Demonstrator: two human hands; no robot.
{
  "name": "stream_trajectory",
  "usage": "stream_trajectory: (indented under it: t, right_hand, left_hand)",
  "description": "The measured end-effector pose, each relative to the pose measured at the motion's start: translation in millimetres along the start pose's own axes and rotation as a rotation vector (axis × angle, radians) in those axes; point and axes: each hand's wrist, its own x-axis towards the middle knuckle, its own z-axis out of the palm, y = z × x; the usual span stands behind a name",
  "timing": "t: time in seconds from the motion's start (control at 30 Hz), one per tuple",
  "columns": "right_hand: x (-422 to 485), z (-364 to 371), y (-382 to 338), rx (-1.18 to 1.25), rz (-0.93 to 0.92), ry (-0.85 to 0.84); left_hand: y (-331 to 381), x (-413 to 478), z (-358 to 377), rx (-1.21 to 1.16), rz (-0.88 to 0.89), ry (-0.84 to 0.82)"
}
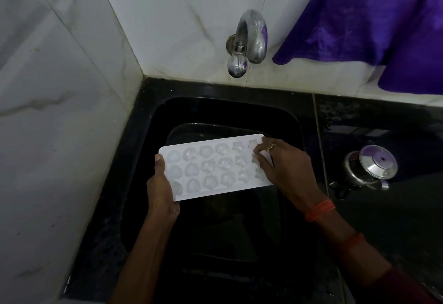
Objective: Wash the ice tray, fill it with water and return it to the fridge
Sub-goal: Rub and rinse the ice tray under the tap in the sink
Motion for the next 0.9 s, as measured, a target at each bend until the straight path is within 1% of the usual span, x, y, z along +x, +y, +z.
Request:
stream_trajectory:
  t: [0.13,0.33,0.43,0.53,0.73,0.9]
  right_hand:
    - [-8.9,-1.3,-0.1,0.031,0.015,-0.085]
    - [-12.8,4.6,-3.2,0.038,0.081,-0.133]
    - [-14.0,5.2,-3.3,0.038,0.082,-0.142]
    - [-16.0,3.9,-4.6,0.036,0.072,-0.186]
    - [-15.8,-0.4,-7.2,0.104,0.115,-0.174]
    - [-16.6,1.3,-6.0,0.088,0.124,-0.206]
  left_hand:
    - [-0.2,-1.3,0.0,-0.001,0.003,-0.003]
    - [-0.4,-4.0,0.5,-0.003,-0.004,-0.007]
    - [1.9,-6.0,1.1,0.001,0.000,-0.004]
    - [3.5,-6.6,0.6,0.009,0.000,-0.003]
    - [2.6,-7.7,-0.3,0.012,-0.007,-0.012]
    - [3.5,-8.2,0.6,0.011,-0.010,-0.010]
